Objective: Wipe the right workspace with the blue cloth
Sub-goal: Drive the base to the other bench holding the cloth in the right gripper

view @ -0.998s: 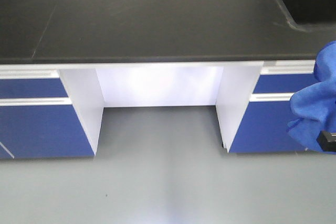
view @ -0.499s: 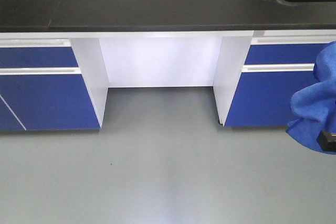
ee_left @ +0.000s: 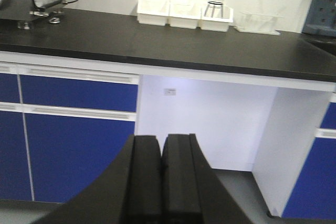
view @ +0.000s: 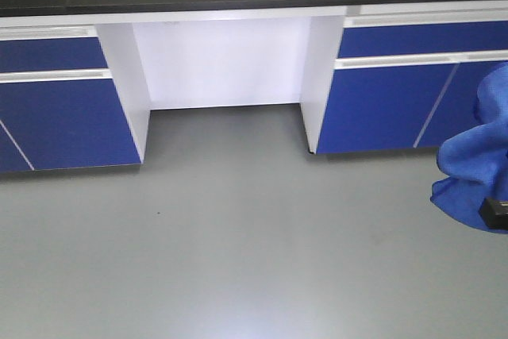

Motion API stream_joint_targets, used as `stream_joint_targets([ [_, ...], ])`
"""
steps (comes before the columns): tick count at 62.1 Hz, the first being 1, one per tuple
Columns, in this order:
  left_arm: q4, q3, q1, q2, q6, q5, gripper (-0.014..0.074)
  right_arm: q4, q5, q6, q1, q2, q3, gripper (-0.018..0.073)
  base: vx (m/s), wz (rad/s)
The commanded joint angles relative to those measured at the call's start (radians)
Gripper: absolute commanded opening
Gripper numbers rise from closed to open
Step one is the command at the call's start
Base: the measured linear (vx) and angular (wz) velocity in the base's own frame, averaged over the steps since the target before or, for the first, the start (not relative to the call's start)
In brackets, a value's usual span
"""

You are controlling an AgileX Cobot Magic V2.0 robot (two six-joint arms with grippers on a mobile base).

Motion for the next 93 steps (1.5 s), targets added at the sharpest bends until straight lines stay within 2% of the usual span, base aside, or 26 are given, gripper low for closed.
stream_joint_targets([
  [1, 0.000, 0.031, -0.003, -0.016, -0.008, -0.083, -0.0006, -0.014, -0.019, -0.007, -0.006, 0.001, -0.028, -0.0008, -0.25, -0.28],
  [24, 0.000, 0.031, -0.003, -0.016, -0.008, -0.083, -0.0006, -0.014, -0.019, -0.006, -0.006, 0.001, -0.028, -0.0008, -0.21, -0.51],
  [93, 0.000, 0.031, -0.003, -0.016, -0.008, -0.083, -0.0006, -0.014, -0.019, -0.006, -0.006, 0.001, -0.028, -0.0008, -0.11, -0.78],
])
